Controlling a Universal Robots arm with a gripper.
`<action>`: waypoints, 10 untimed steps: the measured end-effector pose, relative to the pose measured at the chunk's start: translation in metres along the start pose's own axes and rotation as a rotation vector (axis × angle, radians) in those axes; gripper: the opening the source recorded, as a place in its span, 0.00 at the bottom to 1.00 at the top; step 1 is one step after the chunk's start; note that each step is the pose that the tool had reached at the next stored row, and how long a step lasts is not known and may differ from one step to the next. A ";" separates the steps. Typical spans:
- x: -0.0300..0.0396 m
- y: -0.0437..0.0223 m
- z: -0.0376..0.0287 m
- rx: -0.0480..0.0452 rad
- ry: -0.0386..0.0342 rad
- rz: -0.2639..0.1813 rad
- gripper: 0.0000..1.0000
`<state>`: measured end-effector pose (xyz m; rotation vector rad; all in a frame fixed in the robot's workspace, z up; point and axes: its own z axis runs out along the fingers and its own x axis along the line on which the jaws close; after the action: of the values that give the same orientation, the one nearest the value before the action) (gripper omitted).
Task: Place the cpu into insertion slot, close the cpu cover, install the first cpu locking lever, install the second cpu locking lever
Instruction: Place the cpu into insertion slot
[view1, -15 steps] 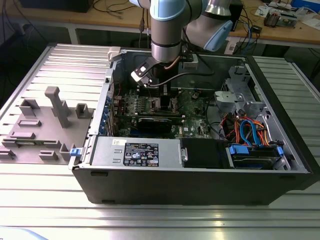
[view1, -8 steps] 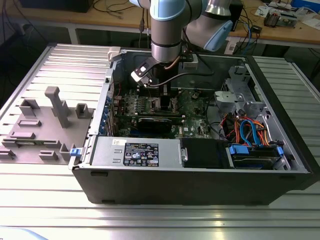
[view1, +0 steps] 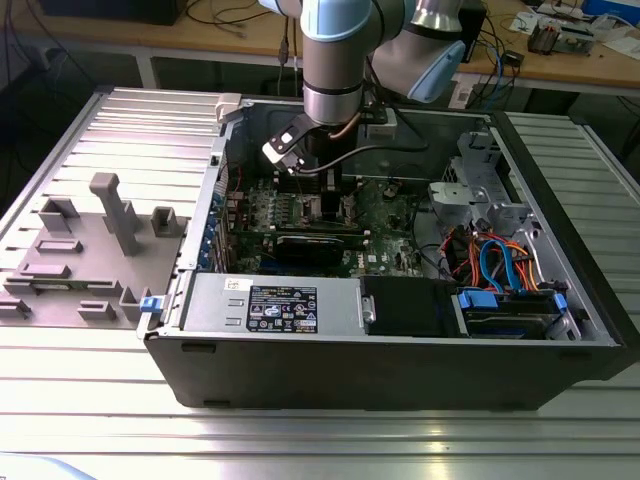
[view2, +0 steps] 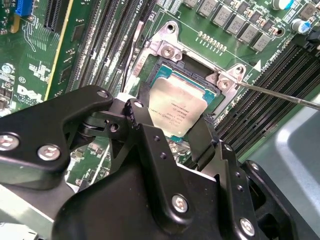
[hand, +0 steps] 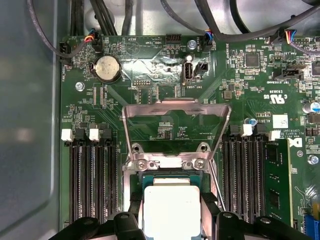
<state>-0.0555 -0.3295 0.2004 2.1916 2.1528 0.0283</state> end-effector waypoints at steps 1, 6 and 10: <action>0.0000 0.0000 0.0001 0.0000 0.0001 0.000 0.54; -0.0010 0.0000 0.0009 -0.0003 0.0004 -0.010 0.54; -0.0010 -0.0001 0.0021 -0.0003 0.0005 -0.011 0.54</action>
<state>-0.0555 -0.3306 0.1983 2.1795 2.1651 0.0285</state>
